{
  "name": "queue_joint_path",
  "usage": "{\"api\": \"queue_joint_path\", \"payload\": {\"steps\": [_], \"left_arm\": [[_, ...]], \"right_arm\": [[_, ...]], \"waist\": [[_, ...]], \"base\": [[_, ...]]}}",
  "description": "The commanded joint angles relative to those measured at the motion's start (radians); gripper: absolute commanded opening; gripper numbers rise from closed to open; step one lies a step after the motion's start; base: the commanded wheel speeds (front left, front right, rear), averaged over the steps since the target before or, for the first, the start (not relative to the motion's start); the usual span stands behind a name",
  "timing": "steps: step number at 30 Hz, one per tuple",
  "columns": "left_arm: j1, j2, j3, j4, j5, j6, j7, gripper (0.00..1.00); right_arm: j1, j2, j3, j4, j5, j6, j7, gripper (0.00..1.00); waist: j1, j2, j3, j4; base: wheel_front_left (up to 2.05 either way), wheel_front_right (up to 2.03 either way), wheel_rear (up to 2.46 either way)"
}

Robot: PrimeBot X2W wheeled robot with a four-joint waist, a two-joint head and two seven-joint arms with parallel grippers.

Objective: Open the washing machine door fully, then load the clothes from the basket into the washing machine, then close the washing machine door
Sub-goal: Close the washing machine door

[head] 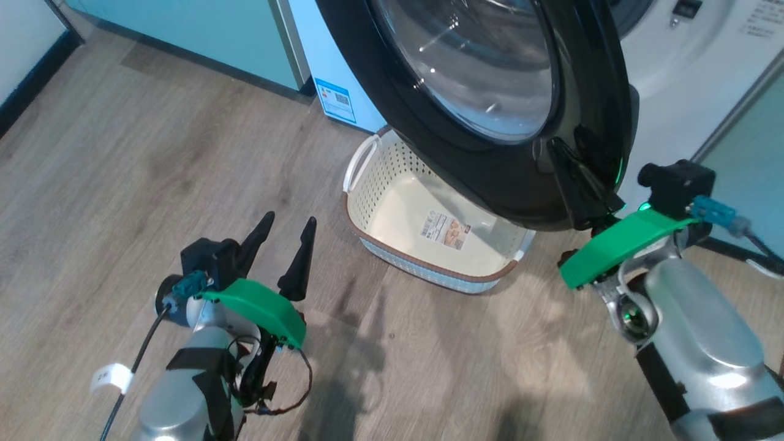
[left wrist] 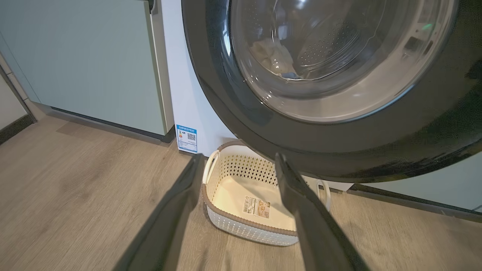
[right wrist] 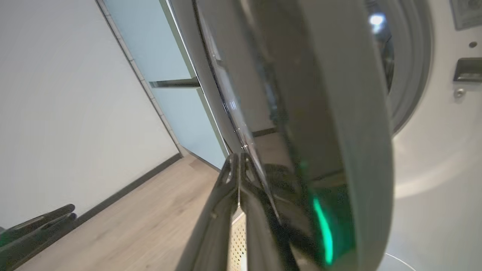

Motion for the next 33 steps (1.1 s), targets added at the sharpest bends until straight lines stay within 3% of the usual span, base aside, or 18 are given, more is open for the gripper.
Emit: {"api": "queue_joint_path", "payload": {"steps": [1, 14, 33], "left_arm": [[-0.042, 0.017, 0.038, -0.027, 0.01, -0.001, -0.009, 1.0], [-0.065, -0.014, 0.066, -0.039, 0.017, -0.001, -0.009, 1.0], [-0.134, -0.061, 0.082, -0.066, 0.021, -0.001, -0.009, 1.0]], "right_arm": [[-0.037, 0.016, -0.011, -0.022, 0.013, 0.0, -0.006, 0.0], [-0.152, 0.01, -0.112, 0.063, -0.027, 0.0, -0.006, 0.0], [-0.409, -0.102, -0.221, 0.115, -0.039, 0.0, -0.006, 0.0]], "waist": [[-0.0002, 0.0, 0.011, -0.006], [-0.0002, 0.0, 0.108, -0.026], [-0.0002, 0.0, 0.277, -0.012]], "base": [[0.0, 0.0, 0.0], [0.0, 0.0, 0.0], [0.0, 0.0, 0.0]]}}
